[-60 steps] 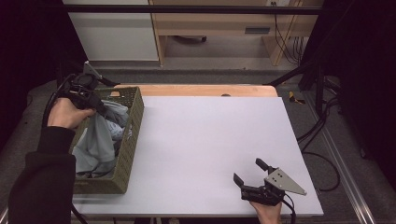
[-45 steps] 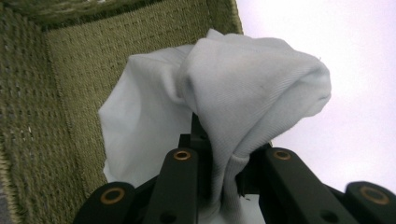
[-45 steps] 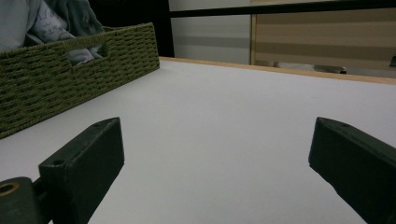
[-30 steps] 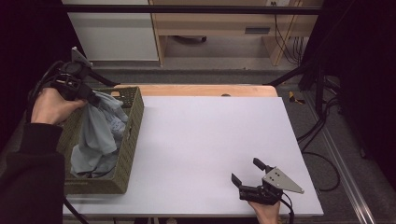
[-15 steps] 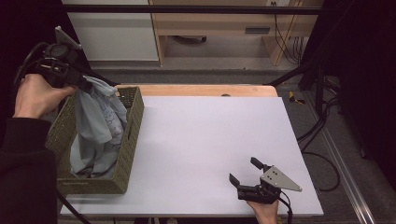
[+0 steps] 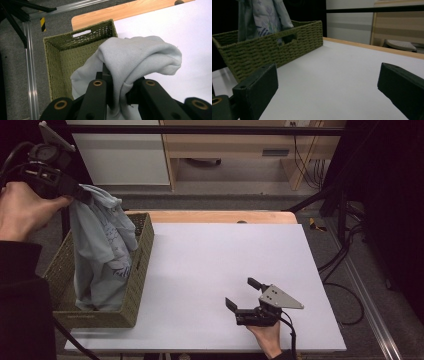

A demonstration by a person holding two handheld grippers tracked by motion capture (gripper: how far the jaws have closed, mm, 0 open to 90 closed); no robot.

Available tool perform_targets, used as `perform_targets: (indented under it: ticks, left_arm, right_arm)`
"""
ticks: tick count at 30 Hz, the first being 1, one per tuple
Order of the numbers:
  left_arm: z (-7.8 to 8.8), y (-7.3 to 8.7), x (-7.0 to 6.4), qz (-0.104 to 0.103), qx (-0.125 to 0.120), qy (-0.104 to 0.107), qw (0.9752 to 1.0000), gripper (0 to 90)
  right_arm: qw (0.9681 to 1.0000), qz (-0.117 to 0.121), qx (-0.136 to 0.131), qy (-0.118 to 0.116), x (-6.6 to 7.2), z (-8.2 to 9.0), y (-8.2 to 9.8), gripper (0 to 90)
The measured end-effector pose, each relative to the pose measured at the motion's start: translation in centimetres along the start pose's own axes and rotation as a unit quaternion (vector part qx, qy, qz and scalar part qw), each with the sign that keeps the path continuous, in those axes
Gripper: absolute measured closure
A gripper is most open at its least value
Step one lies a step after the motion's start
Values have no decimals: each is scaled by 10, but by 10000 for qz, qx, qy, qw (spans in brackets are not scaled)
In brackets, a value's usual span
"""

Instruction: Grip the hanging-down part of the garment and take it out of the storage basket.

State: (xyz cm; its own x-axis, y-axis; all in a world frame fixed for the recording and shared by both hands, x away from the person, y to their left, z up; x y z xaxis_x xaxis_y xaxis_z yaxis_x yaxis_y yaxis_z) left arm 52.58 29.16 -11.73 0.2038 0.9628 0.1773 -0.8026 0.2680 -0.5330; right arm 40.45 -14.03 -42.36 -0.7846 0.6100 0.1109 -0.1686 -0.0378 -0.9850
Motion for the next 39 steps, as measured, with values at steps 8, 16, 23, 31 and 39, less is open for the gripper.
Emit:
perform_targets:
  ticks: [8,16,23,31,39]
  left_arm:
    - [-2,-2,2,-6,106,2,9999,798]
    - [-5,-2,4,-27,217,-25,9998,797]
    - [-6,-5,3,-55,239,-29,9997,797]
    - [-7,-5,2,-115,311,-36,9994,797]
    - [-10,-5,0,-154,305,-20,9994,797]
  right_arm:
    - [9991,-13,-53,-424,18,-44,-24,33]
    - [9978,-27,-31,-658,36,-87,-33,33]
    - [9970,45,-60,-765,47,-119,-44,36]
    - [9963,108,-13,-847,64,-156,-54,46]
    - [9951,113,-29,-986,77,-191,-64,57]
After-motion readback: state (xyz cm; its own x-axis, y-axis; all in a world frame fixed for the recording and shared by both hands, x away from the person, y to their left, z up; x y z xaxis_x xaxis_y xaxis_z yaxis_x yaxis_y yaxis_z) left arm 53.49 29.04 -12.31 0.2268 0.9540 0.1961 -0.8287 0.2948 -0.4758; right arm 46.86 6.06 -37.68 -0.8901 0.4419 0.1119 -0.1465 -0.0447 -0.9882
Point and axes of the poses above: each handheld gripper's, and its own axes: z roughly backward along the jaws, y roughly out of its underside, x roughly to its left, the point moved 1 cm from there along -z, roughly forward along the jaws, and after that the axes turned 8 degrees about -y, right-handed, at the moved point
